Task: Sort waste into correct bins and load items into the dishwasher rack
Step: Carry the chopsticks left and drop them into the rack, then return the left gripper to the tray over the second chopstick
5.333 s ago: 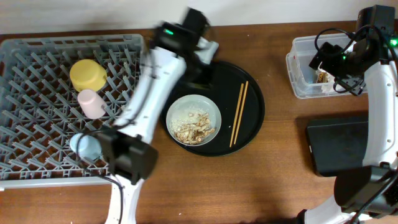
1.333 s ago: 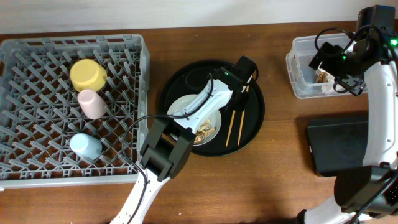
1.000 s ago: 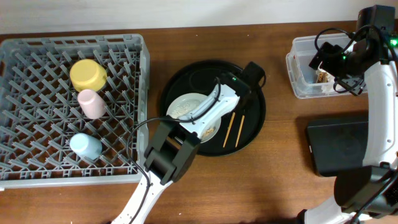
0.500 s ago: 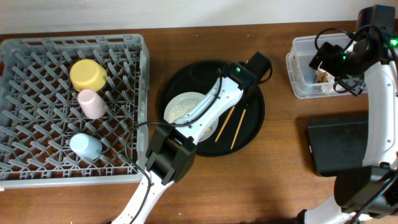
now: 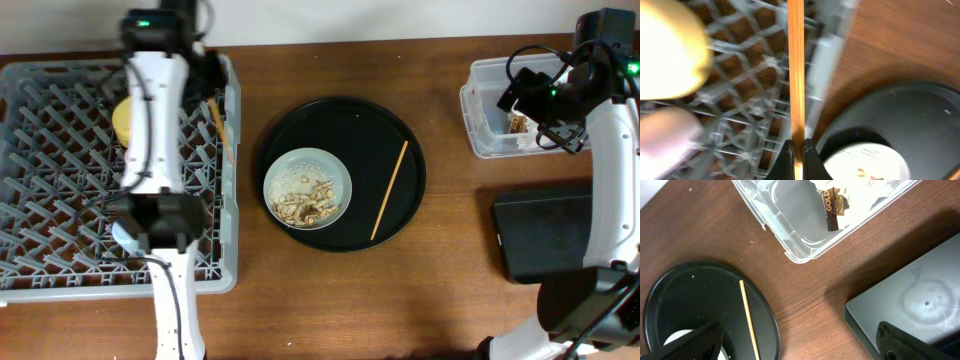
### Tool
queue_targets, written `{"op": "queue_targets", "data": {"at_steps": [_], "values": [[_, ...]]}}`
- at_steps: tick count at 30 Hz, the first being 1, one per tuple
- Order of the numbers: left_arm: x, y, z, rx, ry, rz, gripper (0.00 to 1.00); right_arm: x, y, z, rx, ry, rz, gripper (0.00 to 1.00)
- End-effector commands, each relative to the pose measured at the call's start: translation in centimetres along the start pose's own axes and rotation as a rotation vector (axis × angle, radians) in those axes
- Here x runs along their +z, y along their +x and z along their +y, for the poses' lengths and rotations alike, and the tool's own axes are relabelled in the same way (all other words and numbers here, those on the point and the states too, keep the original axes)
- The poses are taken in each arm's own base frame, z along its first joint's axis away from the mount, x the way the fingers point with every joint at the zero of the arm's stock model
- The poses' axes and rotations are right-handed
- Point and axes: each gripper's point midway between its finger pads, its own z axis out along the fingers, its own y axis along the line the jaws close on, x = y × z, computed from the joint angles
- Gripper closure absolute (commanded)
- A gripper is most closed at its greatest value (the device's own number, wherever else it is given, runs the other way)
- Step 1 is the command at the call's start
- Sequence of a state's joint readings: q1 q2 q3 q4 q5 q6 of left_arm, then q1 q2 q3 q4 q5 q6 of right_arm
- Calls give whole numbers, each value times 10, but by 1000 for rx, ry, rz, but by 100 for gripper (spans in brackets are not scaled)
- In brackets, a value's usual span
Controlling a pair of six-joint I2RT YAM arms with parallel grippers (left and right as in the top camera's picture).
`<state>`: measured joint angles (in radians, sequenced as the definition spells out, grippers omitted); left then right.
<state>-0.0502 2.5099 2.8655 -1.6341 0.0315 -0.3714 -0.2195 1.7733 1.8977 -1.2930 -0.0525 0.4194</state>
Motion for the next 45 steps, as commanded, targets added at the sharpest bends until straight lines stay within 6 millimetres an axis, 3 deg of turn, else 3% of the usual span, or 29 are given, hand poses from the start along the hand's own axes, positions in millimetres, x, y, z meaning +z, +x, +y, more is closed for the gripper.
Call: {"op": "queue_targets", "data": {"at_steps": [1,5,8,11,18,20,21,22,23,27,31,32,33,34,35,39,41,45], "values": [[-6,-12,26,141,17,-13,99,-1,-2,-2,11,4,-6,2],[-7,-21,27,244,28,-49,99,-1,-2,-2,11,4,-6,2],[-9,-18,2,390,172,-52,99,-1,-2,-2,11,4,-6,2],[-7,-16,2,412,175,-45,99,-1,-2,-2,11,4,-6,2],[42,4,11,385,161,89,99,-1,-2,-2,11,4,-6,2],[43,2,10,359,161,86,98,-1,-2,-2,11,4,-6,2],[43,1,10,345,161,81,84,-1,-2,-2,11,4,-6,2],[43,0,10,345,161,79,49,-1,-2,-2,11,4,-6,2],[43,1,10,344,161,80,1,-1,-2,-2,11,4,-6,1],[22,-2,7,330,165,52,1,-1,-2,-2,11,4,-6,2],[-17,-7,-3,329,183,-22,1,-1,-2,-2,11,4,-6,2],[-17,-8,1,328,162,-24,3,-1,-2,-2,11,4,-6,1],[-16,-7,9,307,117,-15,8,-1,-2,-2,11,4,-6,2],[-11,-5,21,252,50,5,21,-1,-2,-2,11,4,-6,2],[-5,2,34,185,-17,46,25,-1,-2,-2,11,4,-6,2],[30,41,22,156,88,250,24,-1,-2,-2,11,4,-6,2],[47,59,29,144,66,339,25,-1,-2,-2,11,4,-6,2],[48,61,30,143,62,349,25,-1,-2,-2,11,4,-6,2]]}}
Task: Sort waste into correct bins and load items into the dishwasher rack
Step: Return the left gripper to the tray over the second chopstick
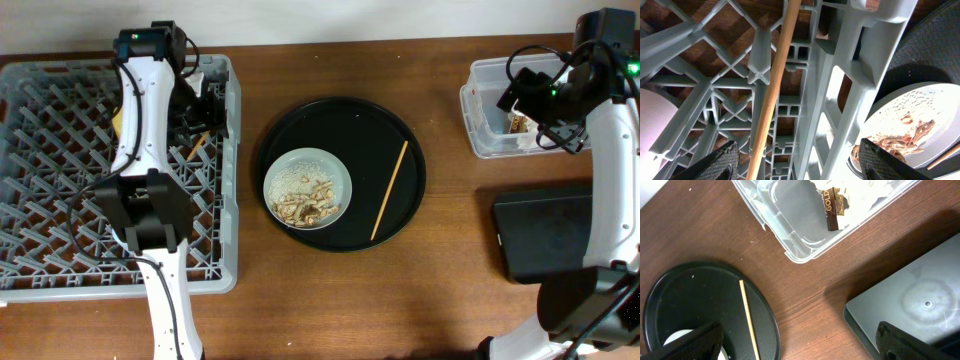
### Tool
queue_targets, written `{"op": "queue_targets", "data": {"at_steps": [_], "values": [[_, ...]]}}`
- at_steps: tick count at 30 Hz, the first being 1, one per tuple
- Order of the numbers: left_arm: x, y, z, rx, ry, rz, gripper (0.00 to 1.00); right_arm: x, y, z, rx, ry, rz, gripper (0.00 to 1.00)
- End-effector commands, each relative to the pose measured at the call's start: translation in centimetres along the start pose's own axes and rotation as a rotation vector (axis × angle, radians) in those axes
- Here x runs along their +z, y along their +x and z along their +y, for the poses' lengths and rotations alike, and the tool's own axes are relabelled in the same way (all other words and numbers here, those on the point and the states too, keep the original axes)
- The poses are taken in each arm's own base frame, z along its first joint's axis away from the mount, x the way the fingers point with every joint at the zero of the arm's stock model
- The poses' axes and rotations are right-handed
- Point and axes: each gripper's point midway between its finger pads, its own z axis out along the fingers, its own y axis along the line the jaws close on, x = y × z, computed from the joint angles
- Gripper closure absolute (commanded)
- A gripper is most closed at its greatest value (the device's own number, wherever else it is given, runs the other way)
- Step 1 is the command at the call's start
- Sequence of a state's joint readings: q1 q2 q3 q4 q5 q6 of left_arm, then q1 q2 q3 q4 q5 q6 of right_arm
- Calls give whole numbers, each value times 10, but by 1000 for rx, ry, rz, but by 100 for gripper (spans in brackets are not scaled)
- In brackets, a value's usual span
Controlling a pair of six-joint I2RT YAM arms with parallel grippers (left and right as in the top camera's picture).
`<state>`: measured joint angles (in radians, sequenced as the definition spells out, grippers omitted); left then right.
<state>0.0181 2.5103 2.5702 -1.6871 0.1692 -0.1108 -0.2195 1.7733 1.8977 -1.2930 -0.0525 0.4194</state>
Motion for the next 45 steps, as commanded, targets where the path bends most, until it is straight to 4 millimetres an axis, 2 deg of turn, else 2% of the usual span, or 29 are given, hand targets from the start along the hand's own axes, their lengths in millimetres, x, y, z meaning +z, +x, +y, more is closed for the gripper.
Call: {"op": "queue_targets", "data": {"at_steps": [1,4,7,10,12,16,17,18,20,22,25,27,29,31,32,35,39,41,45], "values": [[-8,1,-4,-9,20,-14,24,-1,-2,-2,11,4,-6,2],[-8,2,-8,-7,36,-13,27,-1,-2,-2,11,4,-6,2],[-24,4,-16,-2,69,-44,35,-1,-2,-2,11,4,-6,2],[-44,7,-23,-1,100,-84,35,-1,-2,-2,11,4,-6,2],[-48,9,-34,6,156,-84,35,-1,-2,-2,11,4,-6,2],[-51,10,-39,16,162,-89,35,-1,-2,-2,11,4,-6,2],[-54,12,-44,31,162,-96,37,-1,-2,-2,11,4,-6,2],[-60,15,-51,67,163,-109,41,-1,-2,-2,11,4,-6,2],[-73,24,-72,122,168,-137,41,-1,-2,-2,11,4,-6,2],[-75,43,-114,252,171,-139,40,-1,-2,-2,11,4,-6,2],[-56,71,-180,427,148,-112,41,-1,-2,-2,11,4,-6,1],[-30,91,-236,567,137,-112,40,-1,-2,-2,11,4,-6,2],[-5,108,-268,648,127,-91,40,-1,-2,-2,11,4,-6,2],[42,133,-308,746,103,-51,40,-1,-2,-2,11,4,-6,2],[60,142,-320,778,98,-34,40,-1,-2,-2,11,4,-6,1],[103,145,-328,769,-21,-50,40,-1,-2,-2,11,4,-6,2],[133,143,-340,792,-23,-61,40,-1,-2,-2,11,4,-6,2],[138,138,-341,792,-28,-76,40,-1,-2,-2,11,4,-6,2],[138,111,-342,791,-100,-199,42,-1,-2,-2,11,4,-6,2]]}}
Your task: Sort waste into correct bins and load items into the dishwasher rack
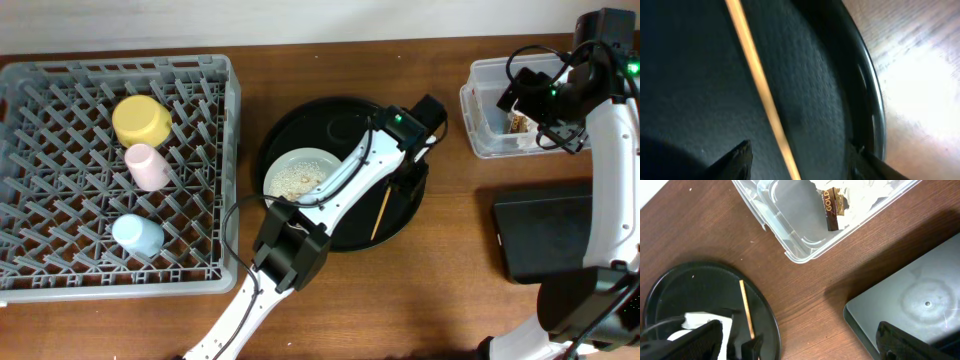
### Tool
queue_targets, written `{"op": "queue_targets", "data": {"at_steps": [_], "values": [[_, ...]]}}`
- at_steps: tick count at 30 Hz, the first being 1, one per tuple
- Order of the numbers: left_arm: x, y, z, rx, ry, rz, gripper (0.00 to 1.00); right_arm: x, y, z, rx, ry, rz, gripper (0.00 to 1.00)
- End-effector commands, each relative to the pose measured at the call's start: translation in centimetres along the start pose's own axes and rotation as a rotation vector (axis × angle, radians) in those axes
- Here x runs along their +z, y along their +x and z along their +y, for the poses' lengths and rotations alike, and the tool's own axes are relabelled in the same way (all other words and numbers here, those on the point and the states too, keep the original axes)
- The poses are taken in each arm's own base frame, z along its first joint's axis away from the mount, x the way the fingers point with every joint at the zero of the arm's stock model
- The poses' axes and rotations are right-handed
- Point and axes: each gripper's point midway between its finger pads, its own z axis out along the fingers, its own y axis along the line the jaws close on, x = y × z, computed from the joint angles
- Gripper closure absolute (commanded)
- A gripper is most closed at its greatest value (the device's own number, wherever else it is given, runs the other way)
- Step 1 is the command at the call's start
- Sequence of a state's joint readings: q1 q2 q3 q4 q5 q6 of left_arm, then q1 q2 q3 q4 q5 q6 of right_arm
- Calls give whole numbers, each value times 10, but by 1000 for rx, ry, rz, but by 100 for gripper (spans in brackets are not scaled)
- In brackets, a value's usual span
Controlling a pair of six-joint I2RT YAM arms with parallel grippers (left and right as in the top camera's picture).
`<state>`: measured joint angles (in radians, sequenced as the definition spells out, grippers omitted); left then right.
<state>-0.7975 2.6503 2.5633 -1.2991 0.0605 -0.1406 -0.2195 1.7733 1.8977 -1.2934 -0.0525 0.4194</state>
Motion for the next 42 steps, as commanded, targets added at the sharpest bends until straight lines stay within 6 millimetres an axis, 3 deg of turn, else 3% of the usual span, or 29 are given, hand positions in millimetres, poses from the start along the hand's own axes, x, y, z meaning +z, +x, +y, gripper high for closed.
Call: {"op": "queue_targets", "data": {"at_steps": [1,4,7,9,15,17,18,21,24,26,27,29,30,31,32,37,40,42], "values": [[8,-13,15,-10,-81,-49,42,-1,-2,-2,11,4,-7,2],[17,-20,14,-10,-73,-74,44,-1,-2,-2,11,4,-7,2],[46,-9,19,-15,-83,-18,45,-1,-2,-2,11,4,-7,1],[48,-7,25,-23,-86,-9,45,-1,-2,-2,11,4,-7,2],[48,-6,19,-24,-52,-4,75,-1,-2,-2,11,4,-7,2],[46,-4,19,-24,-54,7,96,-1,-2,-2,11,4,-7,2],[45,-2,20,-25,-54,13,99,-1,-2,-2,11,4,-7,2],[33,-1,19,-26,-55,18,99,-1,-2,-2,11,4,-7,2],[-3,-15,24,-136,-49,-39,99,-1,-2,-2,11,4,-7,1],[-46,-26,49,-234,-47,-103,99,-1,-2,-2,11,4,-7,2],[-79,-30,74,-285,-50,-149,99,-1,-2,-2,11,4,-7,2],[-126,-29,121,-371,-65,-224,99,-1,-2,-2,11,4,-7,2],[-157,-19,168,-458,-87,-267,99,-1,-2,-2,11,4,-7,2],[-164,-13,187,-495,-100,-270,99,-1,-2,-2,11,4,-7,2],[-173,4,230,-587,-126,-263,99,-1,-2,-2,11,4,-7,2],[-184,67,352,-864,-176,-238,99,-1,-2,-2,11,4,-7,2],[-183,82,373,-880,-190,-221,99,-1,-2,-2,11,4,-7,2],[-179,84,377,-728,-205,-195,99,-1,-2,-2,11,4,-7,2]]}}
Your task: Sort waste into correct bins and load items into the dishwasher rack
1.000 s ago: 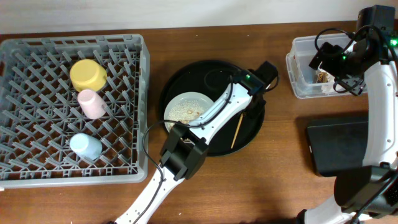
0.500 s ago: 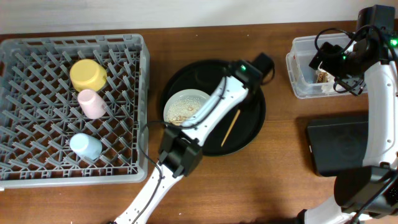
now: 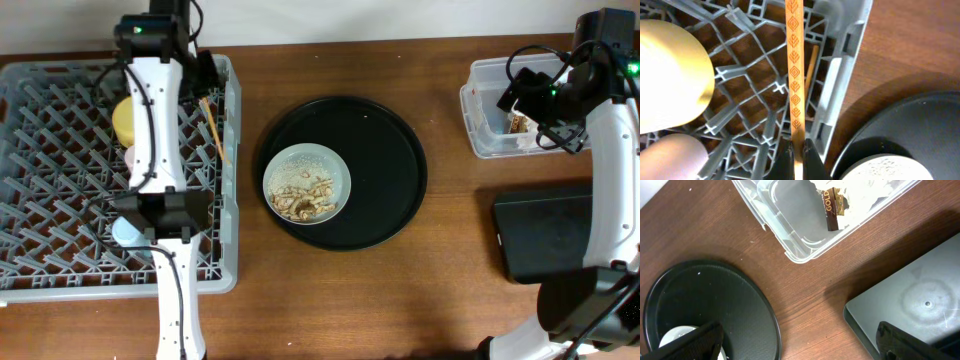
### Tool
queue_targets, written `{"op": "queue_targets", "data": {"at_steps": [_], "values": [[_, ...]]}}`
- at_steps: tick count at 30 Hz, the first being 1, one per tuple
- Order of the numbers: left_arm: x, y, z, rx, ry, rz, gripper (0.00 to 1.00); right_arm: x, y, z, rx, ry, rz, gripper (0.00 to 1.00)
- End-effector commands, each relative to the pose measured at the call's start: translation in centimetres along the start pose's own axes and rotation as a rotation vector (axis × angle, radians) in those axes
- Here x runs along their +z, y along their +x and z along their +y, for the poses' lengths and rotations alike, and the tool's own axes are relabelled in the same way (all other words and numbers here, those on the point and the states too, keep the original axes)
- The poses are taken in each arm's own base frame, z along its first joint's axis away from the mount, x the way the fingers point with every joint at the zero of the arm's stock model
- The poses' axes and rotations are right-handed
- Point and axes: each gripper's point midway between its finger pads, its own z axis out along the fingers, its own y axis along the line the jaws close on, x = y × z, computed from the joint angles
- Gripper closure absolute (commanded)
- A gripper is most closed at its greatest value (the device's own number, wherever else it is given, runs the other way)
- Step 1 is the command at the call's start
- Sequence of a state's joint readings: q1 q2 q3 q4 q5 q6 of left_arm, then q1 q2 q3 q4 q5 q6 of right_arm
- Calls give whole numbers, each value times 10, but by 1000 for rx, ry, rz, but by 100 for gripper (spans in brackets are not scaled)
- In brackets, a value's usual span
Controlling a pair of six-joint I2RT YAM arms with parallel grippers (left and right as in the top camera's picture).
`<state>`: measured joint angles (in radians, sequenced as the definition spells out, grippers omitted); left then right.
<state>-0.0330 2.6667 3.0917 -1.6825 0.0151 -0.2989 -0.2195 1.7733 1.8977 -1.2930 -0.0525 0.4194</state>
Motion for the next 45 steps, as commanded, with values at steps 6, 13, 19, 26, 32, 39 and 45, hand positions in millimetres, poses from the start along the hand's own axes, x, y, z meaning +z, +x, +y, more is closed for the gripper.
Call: {"op": "queue_targets", "data": {"at_steps": [6,13,19,26,32,39,45], "values": [[14,6,-14,361,90,41,99,-1,-2,-2,11,4,-6,2],[16,12,-11,296,86,72,43,-1,-2,-2,11,4,-6,2],[-55,11,-18,204,132,-13,30,-1,-2,-2,11,4,-6,2],[-234,29,-37,242,314,-336,1,-1,-2,-2,11,4,-6,2],[-225,112,-38,275,300,-99,1,-1,-2,-2,11,4,-6,2],[-161,132,47,16,-31,86,1,-1,-2,-2,11,4,-6,1],[-165,122,115,-319,-91,76,1,-1,-2,-2,11,4,-6,2]]}}
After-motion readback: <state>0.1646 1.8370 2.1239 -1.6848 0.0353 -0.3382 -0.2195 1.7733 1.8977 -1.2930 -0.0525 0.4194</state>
